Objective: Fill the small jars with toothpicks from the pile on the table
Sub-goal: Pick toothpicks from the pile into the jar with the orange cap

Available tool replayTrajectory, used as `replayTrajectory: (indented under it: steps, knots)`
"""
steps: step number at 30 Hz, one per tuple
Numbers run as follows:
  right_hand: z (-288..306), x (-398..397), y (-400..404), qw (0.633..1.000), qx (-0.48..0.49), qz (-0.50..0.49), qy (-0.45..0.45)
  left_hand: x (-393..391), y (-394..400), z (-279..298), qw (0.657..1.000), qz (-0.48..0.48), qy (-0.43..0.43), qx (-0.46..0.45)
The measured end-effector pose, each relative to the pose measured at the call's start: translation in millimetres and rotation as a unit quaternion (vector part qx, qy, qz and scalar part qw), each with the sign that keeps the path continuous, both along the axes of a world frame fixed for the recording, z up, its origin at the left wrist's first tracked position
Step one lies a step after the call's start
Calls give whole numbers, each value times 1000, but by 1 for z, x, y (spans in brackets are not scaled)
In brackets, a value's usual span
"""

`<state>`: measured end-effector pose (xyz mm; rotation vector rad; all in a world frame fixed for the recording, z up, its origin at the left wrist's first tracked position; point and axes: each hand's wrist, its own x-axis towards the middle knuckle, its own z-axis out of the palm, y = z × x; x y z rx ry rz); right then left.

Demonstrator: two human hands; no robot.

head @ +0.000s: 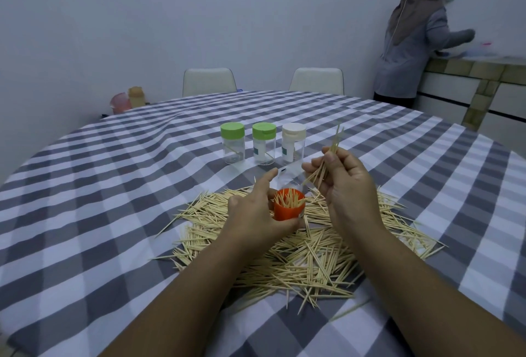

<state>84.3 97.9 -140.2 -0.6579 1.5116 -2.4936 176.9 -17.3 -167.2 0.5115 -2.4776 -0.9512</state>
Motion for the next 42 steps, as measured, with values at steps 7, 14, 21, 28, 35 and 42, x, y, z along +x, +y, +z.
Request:
replayTrajectory:
  steps: [7, 14, 21, 28, 35, 42]
  knots:
    - [-1, 6, -7, 999, -32, 31, -25, 0, 3, 0, 1000, -9, 1, -4]
    - [-6, 10, -10, 999, 41, 21, 19, 0, 3, -1, 1000, -8, 6, -5]
    - [-7, 13, -10, 993, 105, 39, 22, -2, -2, -2, 999, 20, 26, -11]
    - [-6, 12, -10, 993, 104, 15, 49, -2, -1, -2, 999, 18, 16, -31]
    - [-6, 14, -9, 993, 110, 27, 34, -1, -1, -2, 999, 13, 17, -24]
    - [-4, 15, -9, 993, 102, 24, 58, 0, 1, 1, 998, 6, 25, -48]
